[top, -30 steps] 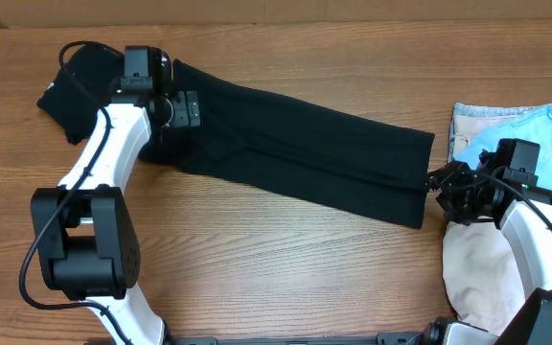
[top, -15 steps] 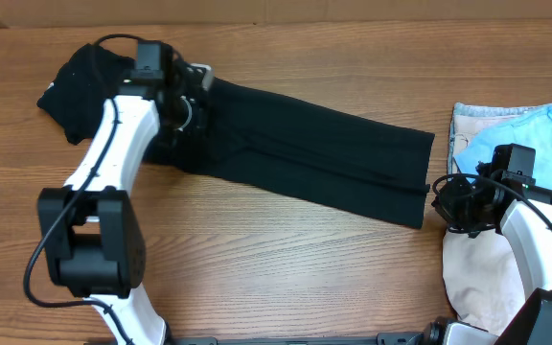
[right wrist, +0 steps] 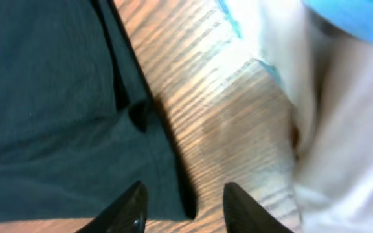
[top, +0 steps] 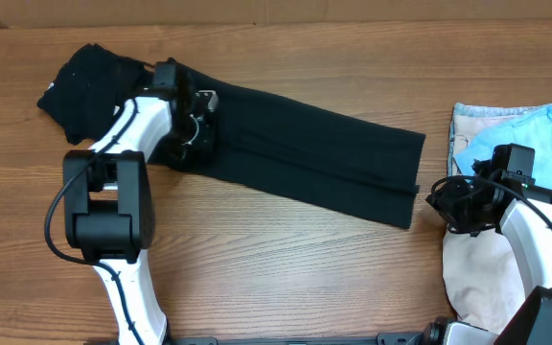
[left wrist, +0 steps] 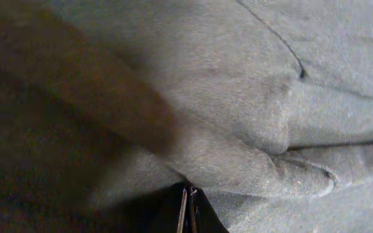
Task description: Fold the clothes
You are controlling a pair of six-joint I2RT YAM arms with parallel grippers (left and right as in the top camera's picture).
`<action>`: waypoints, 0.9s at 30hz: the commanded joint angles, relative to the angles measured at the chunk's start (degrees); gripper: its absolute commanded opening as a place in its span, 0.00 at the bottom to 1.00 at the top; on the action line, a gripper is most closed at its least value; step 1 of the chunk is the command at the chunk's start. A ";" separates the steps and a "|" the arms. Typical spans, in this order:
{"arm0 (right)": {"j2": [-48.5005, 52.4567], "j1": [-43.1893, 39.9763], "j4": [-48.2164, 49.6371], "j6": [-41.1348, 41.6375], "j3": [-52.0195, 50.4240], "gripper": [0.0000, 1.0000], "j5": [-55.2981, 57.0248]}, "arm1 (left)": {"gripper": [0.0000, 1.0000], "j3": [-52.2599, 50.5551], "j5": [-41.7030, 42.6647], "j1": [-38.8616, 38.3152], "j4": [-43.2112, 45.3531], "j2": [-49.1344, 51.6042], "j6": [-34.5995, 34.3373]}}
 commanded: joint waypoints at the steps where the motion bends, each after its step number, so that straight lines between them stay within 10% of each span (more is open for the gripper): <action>1: 2.54 -0.02 2.43 -4.46 0.26 0.46 -4.83 | 0.05 -0.96 -3.39 4.00 -1.20 2.43 -2.25; 18: 17.97 7.89 17.77 -4.44 0.22 0.87 -14.03 | 0.20 23.54 1.70 4.02 -21.29 2.40 -0.09; 27: 22.34 13.03 22.08 -1.31 0.22 0.50 -12.28 | 0.21 39.21 1.90 3.72 -32.65 2.40 -0.09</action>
